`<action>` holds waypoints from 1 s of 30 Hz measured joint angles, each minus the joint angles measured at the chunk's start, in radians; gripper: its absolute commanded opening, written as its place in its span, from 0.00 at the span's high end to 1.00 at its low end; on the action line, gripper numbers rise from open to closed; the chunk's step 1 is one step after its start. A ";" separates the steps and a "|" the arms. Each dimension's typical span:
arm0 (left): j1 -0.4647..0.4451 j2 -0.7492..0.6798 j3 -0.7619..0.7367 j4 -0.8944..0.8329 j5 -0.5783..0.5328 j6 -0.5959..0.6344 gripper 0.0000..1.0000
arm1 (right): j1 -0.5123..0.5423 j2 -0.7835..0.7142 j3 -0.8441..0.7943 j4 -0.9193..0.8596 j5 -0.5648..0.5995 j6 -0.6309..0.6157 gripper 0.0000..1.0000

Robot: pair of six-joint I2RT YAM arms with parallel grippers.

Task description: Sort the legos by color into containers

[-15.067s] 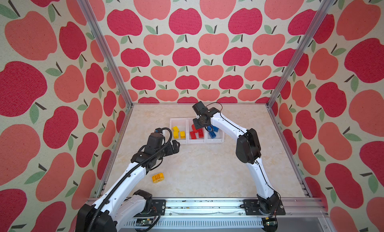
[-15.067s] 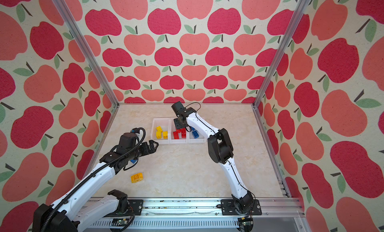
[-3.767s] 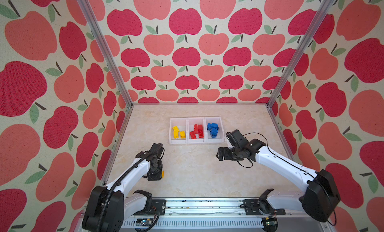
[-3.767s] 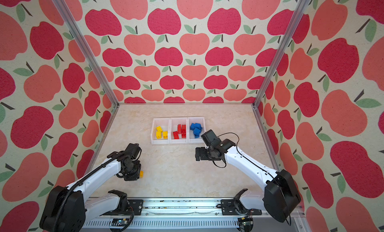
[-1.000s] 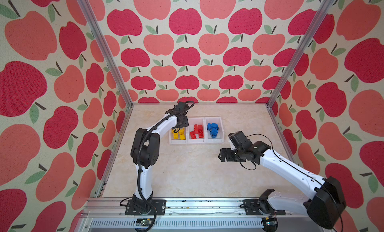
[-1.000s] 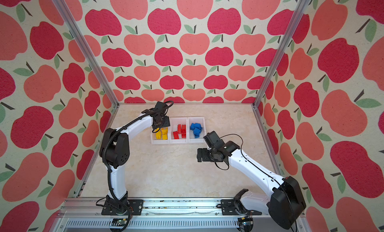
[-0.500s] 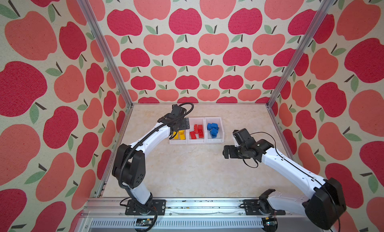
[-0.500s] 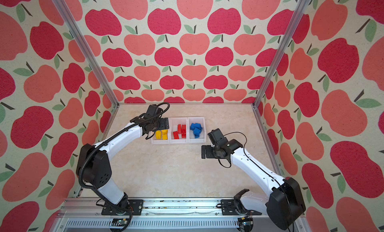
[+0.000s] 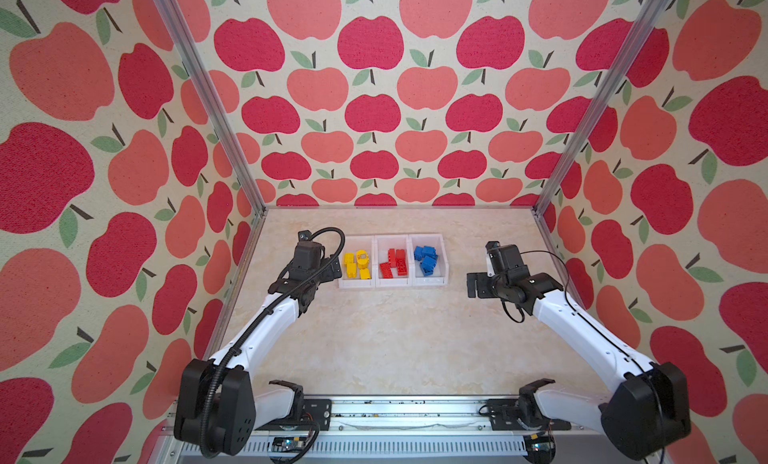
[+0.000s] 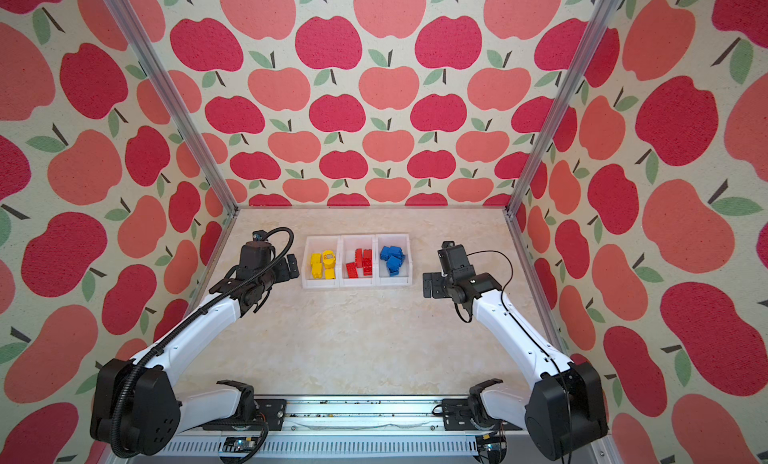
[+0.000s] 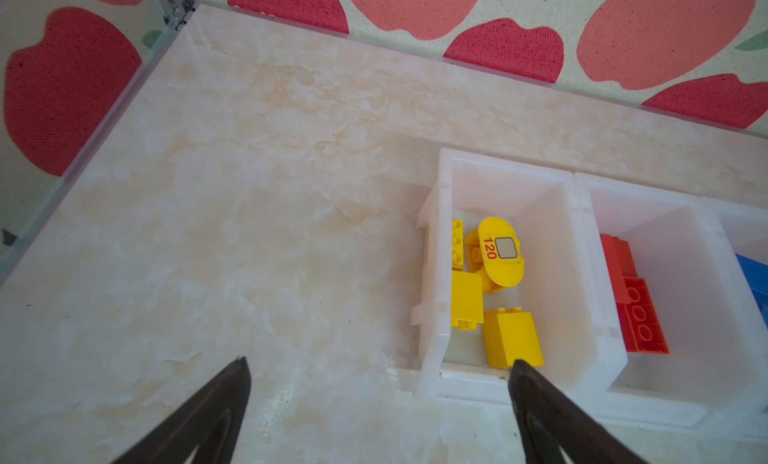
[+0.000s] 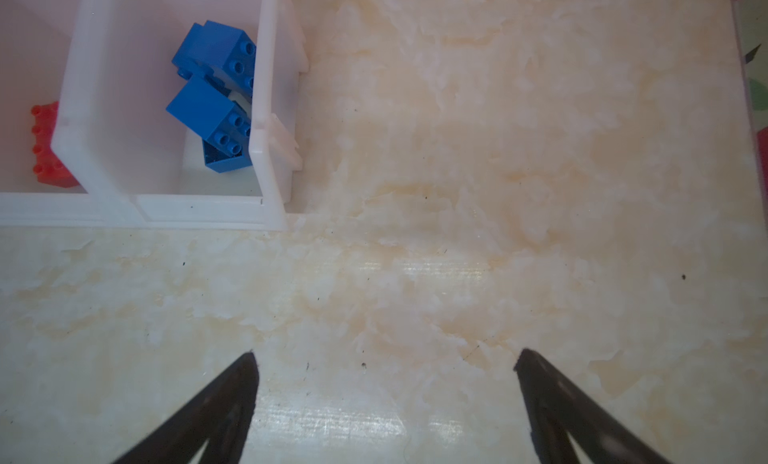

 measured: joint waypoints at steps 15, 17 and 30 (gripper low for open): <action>0.196 -0.075 -0.262 0.429 -0.028 0.143 0.00 | -0.195 0.056 -0.290 0.563 0.103 -0.247 0.01; 0.214 -0.067 -0.282 0.474 -0.027 0.162 0.00 | -0.210 0.084 -0.320 0.653 0.097 -0.275 0.01; 0.285 0.034 -0.350 0.697 -0.005 0.231 0.01 | -0.228 0.236 -0.453 1.149 0.029 -0.388 0.01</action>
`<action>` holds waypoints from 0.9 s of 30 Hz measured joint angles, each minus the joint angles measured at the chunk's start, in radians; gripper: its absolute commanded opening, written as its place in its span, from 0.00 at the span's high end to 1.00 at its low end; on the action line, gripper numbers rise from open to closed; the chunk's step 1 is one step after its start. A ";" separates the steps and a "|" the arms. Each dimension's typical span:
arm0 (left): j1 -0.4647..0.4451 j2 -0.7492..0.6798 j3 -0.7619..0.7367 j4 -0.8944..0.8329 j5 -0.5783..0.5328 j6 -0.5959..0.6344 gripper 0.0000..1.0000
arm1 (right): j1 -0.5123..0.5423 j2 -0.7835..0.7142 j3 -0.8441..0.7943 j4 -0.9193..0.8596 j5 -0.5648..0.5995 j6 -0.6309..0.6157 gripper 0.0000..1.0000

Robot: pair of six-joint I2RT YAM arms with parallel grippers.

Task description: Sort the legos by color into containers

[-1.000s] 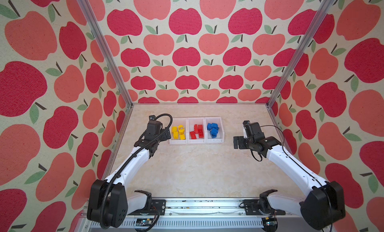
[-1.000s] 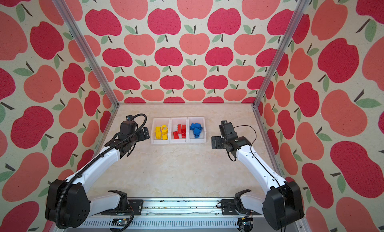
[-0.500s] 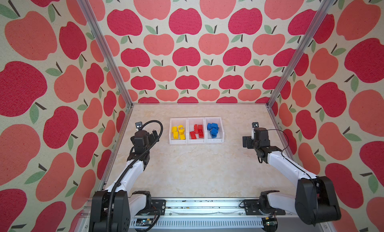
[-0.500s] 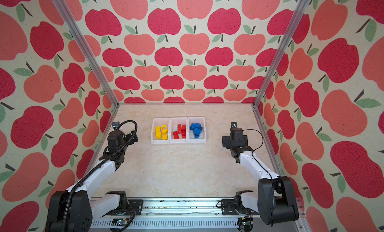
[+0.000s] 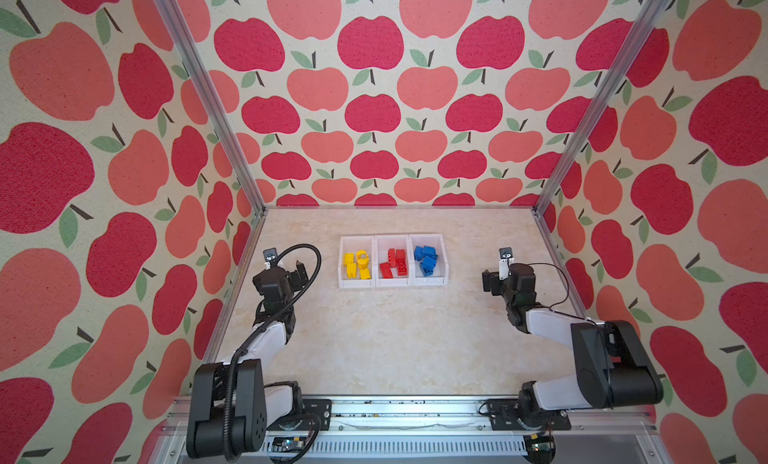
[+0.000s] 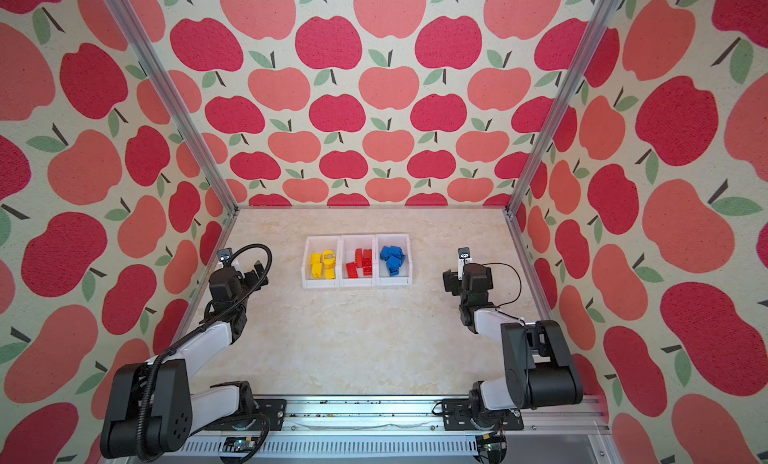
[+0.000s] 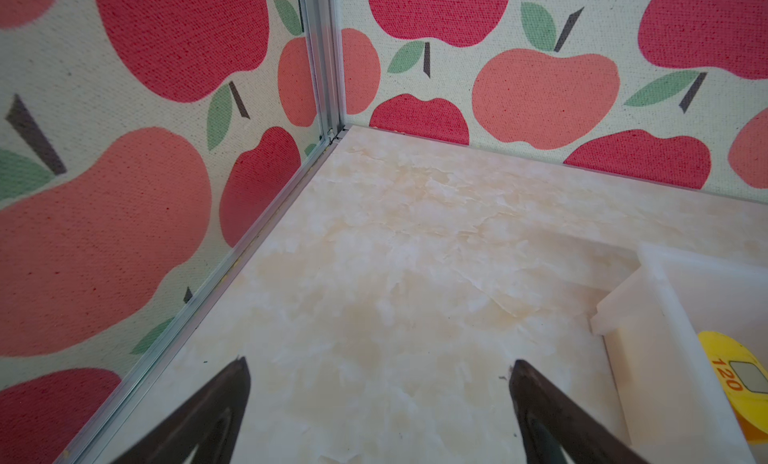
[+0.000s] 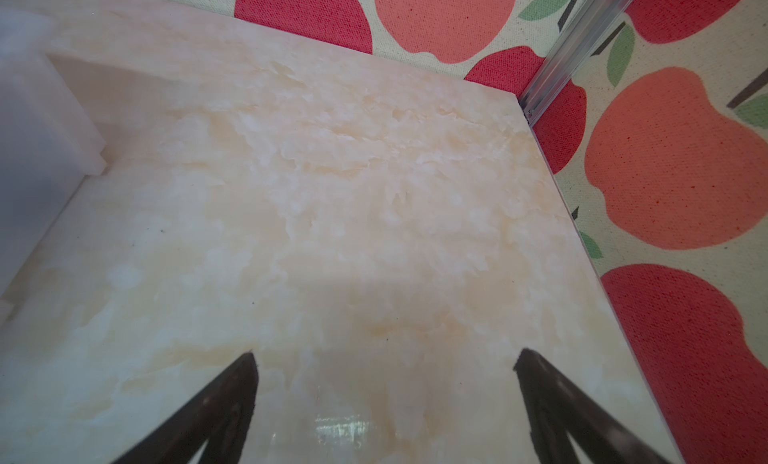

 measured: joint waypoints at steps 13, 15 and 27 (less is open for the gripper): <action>-0.019 0.246 -0.090 0.333 0.016 0.032 0.01 | -0.002 0.046 -0.063 0.237 -0.058 -0.012 0.01; -0.032 0.284 -0.094 0.378 0.013 0.040 0.01 | -0.005 0.046 -0.068 0.254 -0.062 -0.012 0.01; -0.060 0.387 -0.132 0.559 -0.016 0.074 0.01 | -0.024 0.095 -0.130 0.396 -0.019 0.007 0.01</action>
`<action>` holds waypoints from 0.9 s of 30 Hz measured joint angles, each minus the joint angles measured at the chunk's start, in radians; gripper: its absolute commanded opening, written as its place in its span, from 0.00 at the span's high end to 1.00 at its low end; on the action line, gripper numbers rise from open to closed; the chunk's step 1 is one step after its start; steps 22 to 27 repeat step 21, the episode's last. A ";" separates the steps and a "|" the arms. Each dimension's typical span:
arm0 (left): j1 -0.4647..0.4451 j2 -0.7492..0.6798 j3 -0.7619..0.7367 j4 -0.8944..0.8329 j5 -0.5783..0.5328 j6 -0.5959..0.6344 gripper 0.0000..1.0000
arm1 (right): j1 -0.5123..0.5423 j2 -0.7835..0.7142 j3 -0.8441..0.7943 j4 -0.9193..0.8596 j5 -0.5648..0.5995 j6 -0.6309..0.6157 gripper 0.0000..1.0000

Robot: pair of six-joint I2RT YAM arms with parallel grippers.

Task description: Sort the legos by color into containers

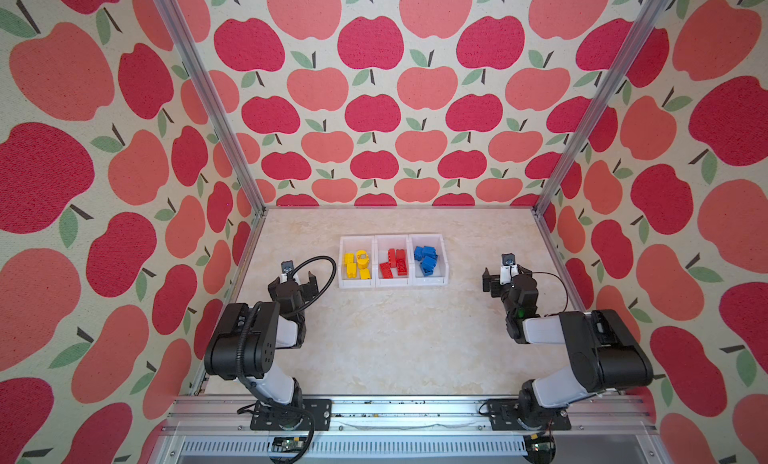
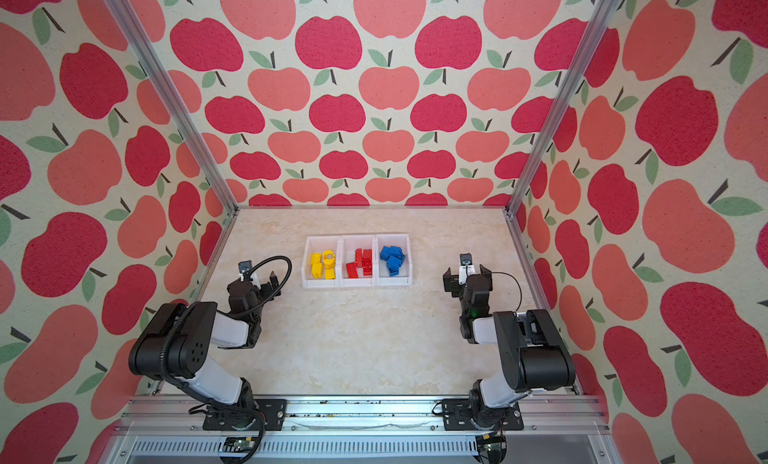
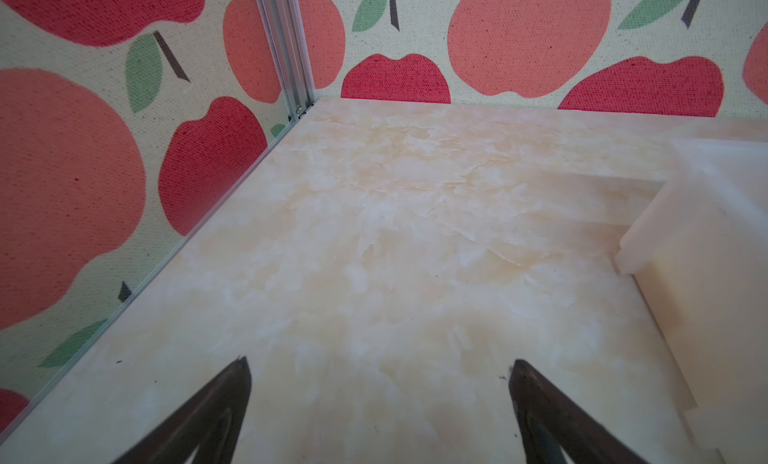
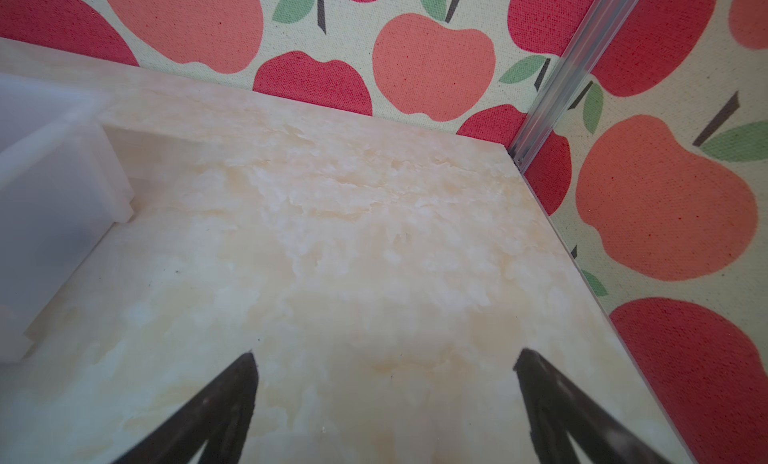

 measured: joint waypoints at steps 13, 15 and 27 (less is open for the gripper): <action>0.000 0.000 -0.002 0.042 -0.006 0.007 0.00 | 0.007 0.064 -0.018 0.137 0.073 0.005 0.01; 0.000 0.000 -0.002 0.043 -0.006 0.007 0.00 | 0.011 0.064 -0.021 0.142 0.080 0.005 0.01; 0.000 0.000 -0.002 0.043 -0.006 0.007 0.01 | 0.011 0.064 -0.022 0.142 0.101 0.005 0.01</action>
